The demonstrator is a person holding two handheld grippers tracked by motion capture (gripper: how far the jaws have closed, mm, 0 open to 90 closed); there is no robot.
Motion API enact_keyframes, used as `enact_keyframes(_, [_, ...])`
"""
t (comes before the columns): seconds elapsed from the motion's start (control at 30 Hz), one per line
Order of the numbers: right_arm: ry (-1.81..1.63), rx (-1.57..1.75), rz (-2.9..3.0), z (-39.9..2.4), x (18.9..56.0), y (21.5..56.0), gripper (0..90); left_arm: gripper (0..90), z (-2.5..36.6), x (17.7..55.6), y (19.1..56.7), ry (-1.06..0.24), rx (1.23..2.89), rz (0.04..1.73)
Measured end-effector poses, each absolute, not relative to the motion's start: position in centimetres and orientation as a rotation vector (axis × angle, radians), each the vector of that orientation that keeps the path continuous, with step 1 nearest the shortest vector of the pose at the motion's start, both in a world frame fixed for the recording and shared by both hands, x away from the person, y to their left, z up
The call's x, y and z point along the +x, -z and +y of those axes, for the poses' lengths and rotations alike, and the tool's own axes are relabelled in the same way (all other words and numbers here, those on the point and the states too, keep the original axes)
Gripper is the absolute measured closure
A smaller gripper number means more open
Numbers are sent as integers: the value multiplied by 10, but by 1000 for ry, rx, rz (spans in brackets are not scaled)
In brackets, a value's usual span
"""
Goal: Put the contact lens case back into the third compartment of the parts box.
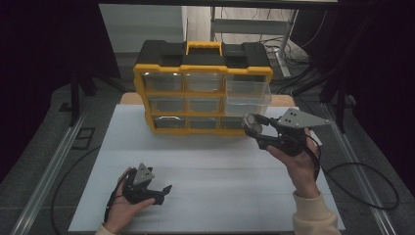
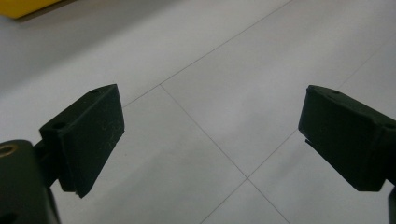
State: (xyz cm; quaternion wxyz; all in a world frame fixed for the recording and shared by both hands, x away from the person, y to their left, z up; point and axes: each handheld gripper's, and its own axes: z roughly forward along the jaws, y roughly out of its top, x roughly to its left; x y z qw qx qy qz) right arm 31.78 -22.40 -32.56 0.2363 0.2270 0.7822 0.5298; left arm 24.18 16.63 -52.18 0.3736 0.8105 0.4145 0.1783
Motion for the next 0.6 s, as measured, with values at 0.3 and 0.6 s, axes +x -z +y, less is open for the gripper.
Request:
enact_keyframes(0.3, [-1468,621,2123,-224,319,317,489,75,167,242,522,-459,2073,1061])
enact_keyframes(0.6, [-1479,619,2099,-226,319,308,489,75,167,242,522,-459,2073,1061])
